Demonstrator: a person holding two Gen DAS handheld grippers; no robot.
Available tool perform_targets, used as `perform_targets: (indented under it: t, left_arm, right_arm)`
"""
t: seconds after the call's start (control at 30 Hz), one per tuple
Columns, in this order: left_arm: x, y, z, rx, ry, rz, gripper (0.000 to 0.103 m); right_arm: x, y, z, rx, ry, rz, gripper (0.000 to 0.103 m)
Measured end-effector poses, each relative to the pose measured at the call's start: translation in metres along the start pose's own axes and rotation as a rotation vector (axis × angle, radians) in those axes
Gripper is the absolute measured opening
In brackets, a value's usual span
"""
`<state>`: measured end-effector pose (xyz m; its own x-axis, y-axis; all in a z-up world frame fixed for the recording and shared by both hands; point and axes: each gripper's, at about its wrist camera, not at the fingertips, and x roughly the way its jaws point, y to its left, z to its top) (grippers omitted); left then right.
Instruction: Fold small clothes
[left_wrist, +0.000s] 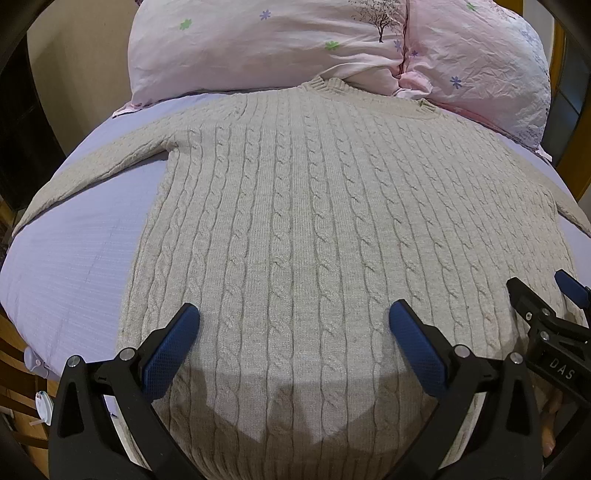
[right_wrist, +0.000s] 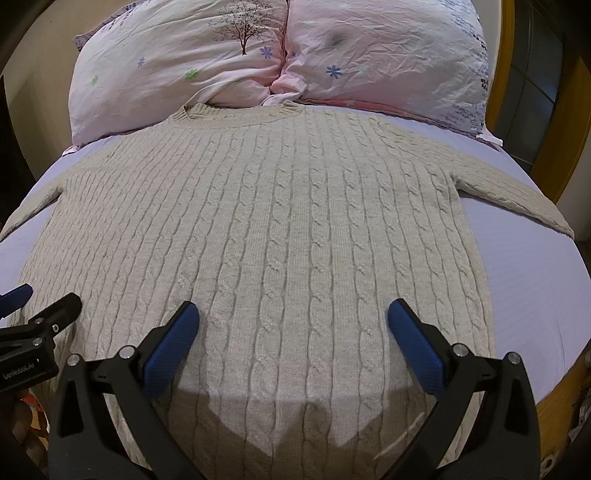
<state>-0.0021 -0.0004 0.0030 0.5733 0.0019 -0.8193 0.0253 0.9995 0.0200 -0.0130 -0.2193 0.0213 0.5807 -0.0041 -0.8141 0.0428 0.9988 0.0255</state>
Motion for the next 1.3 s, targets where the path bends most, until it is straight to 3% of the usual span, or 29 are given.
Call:
perform_targets:
  t: [1.3]
  left_arm:
    - [-0.0034, -0.0020, 0.0009, 0.000, 0.002, 0.001, 0.102]
  right_arm:
    - [0.0006, -0.0036, -0.0008, 0.004, 0.012, -0.004, 0.101]
